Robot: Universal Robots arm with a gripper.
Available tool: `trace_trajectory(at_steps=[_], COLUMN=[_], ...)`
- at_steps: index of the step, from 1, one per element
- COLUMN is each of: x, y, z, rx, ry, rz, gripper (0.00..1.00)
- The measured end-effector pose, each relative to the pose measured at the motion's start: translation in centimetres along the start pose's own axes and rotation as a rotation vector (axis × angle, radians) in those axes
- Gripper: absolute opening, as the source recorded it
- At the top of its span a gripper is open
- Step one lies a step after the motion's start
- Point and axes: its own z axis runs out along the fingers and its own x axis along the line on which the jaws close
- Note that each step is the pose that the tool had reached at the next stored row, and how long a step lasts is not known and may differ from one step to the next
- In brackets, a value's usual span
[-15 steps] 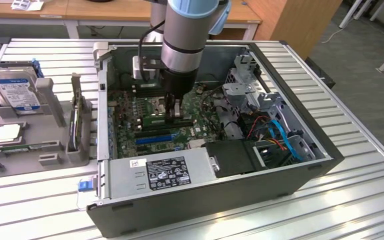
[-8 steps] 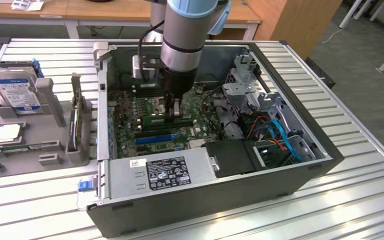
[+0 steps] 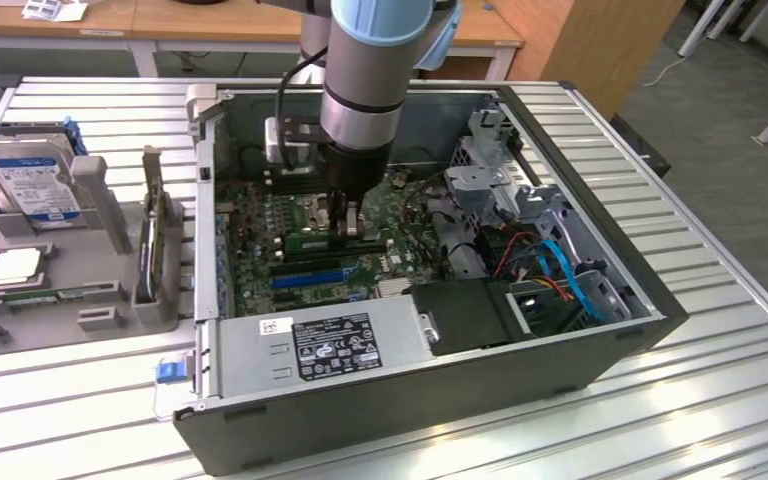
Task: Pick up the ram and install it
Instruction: 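Insert the ram into the slot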
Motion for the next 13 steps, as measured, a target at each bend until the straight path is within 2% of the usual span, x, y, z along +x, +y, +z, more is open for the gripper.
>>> trace_trajectory(at_steps=[3,5,13], x=[-0.44,-0.47,-0.47], y=[0.03,0.01,0.02], z=[0.02,0.24,0.28], rx=[0.0003,0.0008,0.0006], ry=[0.0031,0.0086,0.0094], rz=[0.0,0.0,0.0], gripper=[0.14,0.14,0.14])
